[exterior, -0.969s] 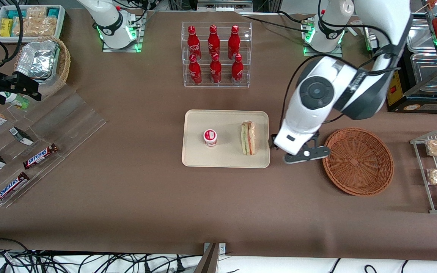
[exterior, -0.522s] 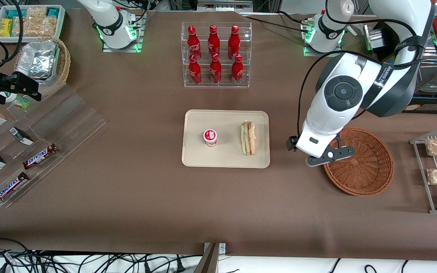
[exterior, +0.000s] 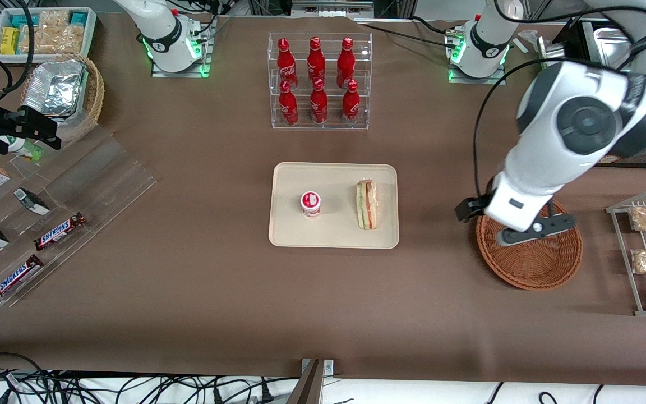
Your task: Place sandwich from basket to tray
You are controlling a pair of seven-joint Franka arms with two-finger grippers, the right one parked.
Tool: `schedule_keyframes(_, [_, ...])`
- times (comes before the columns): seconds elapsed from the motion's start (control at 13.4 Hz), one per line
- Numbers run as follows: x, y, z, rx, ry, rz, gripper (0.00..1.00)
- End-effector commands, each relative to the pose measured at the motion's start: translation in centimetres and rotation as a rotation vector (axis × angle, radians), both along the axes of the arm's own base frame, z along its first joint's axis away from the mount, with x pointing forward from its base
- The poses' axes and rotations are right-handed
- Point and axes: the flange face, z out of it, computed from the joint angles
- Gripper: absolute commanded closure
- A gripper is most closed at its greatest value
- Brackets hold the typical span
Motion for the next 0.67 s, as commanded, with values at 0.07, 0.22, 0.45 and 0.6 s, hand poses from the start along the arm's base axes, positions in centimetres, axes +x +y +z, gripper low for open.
schedule_keyframes(0.07, [-3.7, 5.4, 3.6, -0.016, 0.053, -0.094, 0.0])
schedule_keyframes(0.22, [-5.0, 7.7, 5.9, -0.014, 0.074, -0.146, 0.0])
schedule_keyframes(0.45, [-6.8, 10.7, 8.7, -0.025, 0.088, -0.236, 0.0])
schedule_keyframes(0.6, [-7.7, 11.5, 9.9, -0.027, 0.088, -0.257, 0.0])
